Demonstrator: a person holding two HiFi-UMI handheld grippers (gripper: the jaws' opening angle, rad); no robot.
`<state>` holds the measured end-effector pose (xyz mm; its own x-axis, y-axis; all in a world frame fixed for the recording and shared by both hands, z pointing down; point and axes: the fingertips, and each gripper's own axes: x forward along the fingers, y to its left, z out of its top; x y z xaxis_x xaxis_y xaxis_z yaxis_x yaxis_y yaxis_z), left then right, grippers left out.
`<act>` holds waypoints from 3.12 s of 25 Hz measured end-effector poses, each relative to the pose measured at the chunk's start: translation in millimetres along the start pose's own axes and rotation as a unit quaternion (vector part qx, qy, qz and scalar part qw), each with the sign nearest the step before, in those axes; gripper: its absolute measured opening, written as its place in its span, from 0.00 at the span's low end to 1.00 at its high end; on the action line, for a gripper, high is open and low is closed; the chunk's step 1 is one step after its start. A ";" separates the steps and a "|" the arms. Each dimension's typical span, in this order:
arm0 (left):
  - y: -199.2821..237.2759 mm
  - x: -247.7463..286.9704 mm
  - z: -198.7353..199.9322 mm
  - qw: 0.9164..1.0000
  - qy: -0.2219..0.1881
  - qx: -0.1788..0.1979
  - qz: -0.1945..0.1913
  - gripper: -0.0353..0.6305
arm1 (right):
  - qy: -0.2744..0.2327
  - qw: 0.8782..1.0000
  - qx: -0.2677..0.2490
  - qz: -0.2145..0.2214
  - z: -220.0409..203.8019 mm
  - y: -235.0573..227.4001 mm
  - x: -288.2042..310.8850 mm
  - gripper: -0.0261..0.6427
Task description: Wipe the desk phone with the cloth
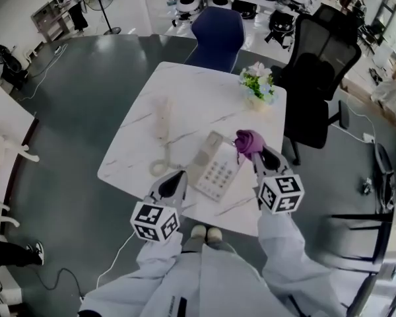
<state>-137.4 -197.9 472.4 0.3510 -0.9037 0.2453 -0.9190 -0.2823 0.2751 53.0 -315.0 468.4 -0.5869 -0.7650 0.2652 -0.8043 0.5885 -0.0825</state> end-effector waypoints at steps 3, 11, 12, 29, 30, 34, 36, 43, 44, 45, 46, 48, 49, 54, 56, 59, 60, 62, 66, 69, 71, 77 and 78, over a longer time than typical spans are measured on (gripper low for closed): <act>7.0 10.4 -6.3 1.000 0.009 -0.001 -0.008 0.05 | 0.011 0.999 -0.034 -0.031 -5.7 -3.9 13.9 0.09; 16.7 30.4 -22.4 0.999 0.036 -0.010 -0.033 0.05 | 0.049 0.994 -0.070 -0.061 -31.9 -5.3 43.1 0.09; 18.1 32.3 -23.1 0.999 0.038 -0.012 -0.034 0.05 | 0.053 0.994 -0.072 -0.061 -35.2 -5.5 45.5 0.09; 19.1 41.9 -36.3 0.996 0.061 -0.018 -0.067 0.05 | 0.098 0.992 -0.063 -0.048 -78.9 9.1 54.4 0.09; 19.2 41.8 -36.3 0.996 0.061 -0.018 -0.067 0.05 | 0.100 0.992 -0.061 -0.048 -79.9 9.7 54.0 0.09; 18.5 41.1 -37.6 0.995 0.062 -0.017 -0.072 0.05 | 0.098 0.992 -0.057 -0.047 -82.6 12.4 52.4 0.09; 17.7 40.1 -38.3 0.995 0.063 -0.017 -0.074 0.05 | 0.097 0.993 -0.057 -0.045 -82.4 14.5 51.9 0.09; 14.7 33.8 -42.6 0.994 0.065 -0.015 -0.081 0.05 | 0.098 0.993 -0.053 -0.043 -88.4 21.9 46.7 0.09; 14.3 32.5 -42.7 0.994 0.065 -0.015 -0.082 0.05 | 0.099 0.993 -0.054 -0.041 -88.9 23.6 45.9 0.09; 14.0 31.1 -43.0 0.994 0.065 -0.015 -0.082 0.05 | 0.101 0.993 -0.054 -0.039 -89.8 25.7 44.9 0.09; 13.9 29.8 -43.5 0.994 0.066 -0.015 -0.082 0.05 | 0.103 0.993 -0.053 -0.037 -90.6 28.0 43.9 0.09; 13.7 27.7 -44.8 0.994 0.067 -0.015 -0.084 0.05 | 0.104 0.993 -0.053 -0.035 -91.7 31.5 42.3 0.09; 13.2 26.9 -45.7 0.994 0.067 -0.015 -0.086 0.05 | 0.103 0.993 -0.054 -0.034 -92.2 32.9 41.7 0.09; 9.6 22.5 -49.8 0.993 0.070 -0.012 -0.094 0.05 | 0.109 0.992 -0.057 -0.032 -96.9 40.4 37.9 0.09; 9.1 20.0 -50.8 0.993 0.071 -0.011 -0.095 0.05 | 0.111 0.992 -0.056 -0.030 -99.7 43.1 36.4 0.09; 8.5 15.5 -51.2 0.993 0.072 -0.012 -0.097 0.05 | 0.116 0.991 -0.053 -0.029 -101.7 47.7 33.2 0.09; 8.2 14.5 -51.6 0.992 0.073 -0.012 -0.098 0.05 | 0.116 0.991 -0.053 -0.028 -101.7 48.9 32.8 0.09; 7.5 13.0 -53.5 0.992 0.074 -0.011 -0.099 0.05 | 0.117 0.991 -0.055 -0.028 -102.6 50.4 31.5 0.09; 6.2 9.4 -56.0 0.992 0.074 -0.010 -0.100 0.05 | 0.122 0.991 -0.054 -0.029 -106.3 54.0 28.6 0.09; 5.1 7.0 -55.9 0.992 0.074 -0.011 -0.101 0.05 | 0.123 0.990 -0.057 -0.028 -105.7 58.4 26.2 0.09; 4.4 6.8 -57.2 0.992 0.074 -0.012 -0.102 0.05 | 0.128 0.990 -0.055 -0.027 -108.1 60.6 24.5 0.09; 2.5 7.3 -62.2 0.992 0.075 -0.017 -0.099 0.05 | 0.136 0.989 -0.062 -0.016 -112.0 68.3 21.0 0.09; 2.7 7.2 -63.2 0.992 0.075 -0.017 -0.097 0.05 | 0.140 0.988 -0.065 -0.013 -114.9 70.5 20.1 0.09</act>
<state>-126.0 -184.8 533.6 0.5458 -0.7748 0.3191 -0.8258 -0.4327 0.3618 -4.9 -258.8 578.3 -0.5033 -0.6884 0.5223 -0.7889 0.6127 0.0474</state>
